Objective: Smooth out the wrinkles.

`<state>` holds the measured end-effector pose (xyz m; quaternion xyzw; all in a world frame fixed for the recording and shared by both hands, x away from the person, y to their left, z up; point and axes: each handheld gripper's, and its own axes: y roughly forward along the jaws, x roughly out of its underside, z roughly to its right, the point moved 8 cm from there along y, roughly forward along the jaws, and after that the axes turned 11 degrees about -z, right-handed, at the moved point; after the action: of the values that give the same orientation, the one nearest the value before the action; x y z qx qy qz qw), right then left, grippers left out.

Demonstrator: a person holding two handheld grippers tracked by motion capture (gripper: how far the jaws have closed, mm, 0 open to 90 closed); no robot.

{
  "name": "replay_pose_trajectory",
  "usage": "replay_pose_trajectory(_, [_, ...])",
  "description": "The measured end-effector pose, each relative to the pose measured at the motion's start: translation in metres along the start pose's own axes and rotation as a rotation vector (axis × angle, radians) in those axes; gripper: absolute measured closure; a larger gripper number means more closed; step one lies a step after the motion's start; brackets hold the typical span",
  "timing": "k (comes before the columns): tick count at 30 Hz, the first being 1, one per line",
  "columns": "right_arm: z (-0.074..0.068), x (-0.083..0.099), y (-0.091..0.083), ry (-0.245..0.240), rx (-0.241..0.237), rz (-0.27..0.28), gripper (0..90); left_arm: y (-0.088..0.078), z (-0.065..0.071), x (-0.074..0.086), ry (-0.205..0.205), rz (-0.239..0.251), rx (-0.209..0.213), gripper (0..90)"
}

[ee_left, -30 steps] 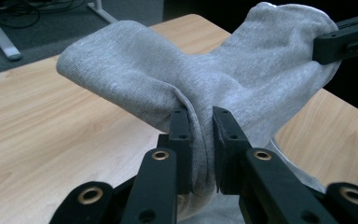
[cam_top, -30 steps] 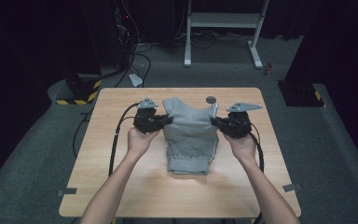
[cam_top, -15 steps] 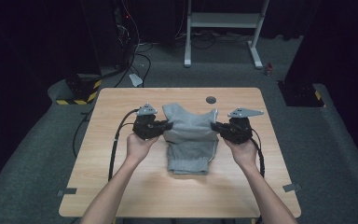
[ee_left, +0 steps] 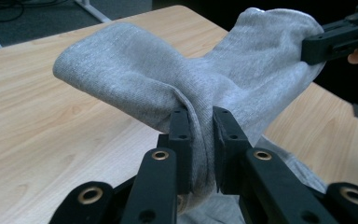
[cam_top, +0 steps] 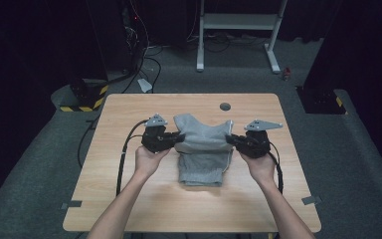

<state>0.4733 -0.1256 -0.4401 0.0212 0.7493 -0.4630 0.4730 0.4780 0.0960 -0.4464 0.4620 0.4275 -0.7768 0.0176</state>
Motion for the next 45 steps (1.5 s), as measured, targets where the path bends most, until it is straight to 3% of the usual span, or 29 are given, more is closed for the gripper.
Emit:
replay_pose_trajectory(24, [-0.009,0.022,0.002,-0.018,-0.013,-0.012,85.1,0.006,0.003,0.017,0.025,-0.038,-0.011,79.6])
replay_pose_trajectory(31, [-0.010,0.030,0.005,-0.026,-0.008,-0.026,85.0,0.012,0.006,0.024,0.065,-0.067,-0.047,79.6])
replay_pose_trajectory(45, [-0.012,0.054,0.022,-0.006,-0.014,-0.065,85.0,0.031,0.006,0.044,0.082,-0.122,-0.079,79.5])
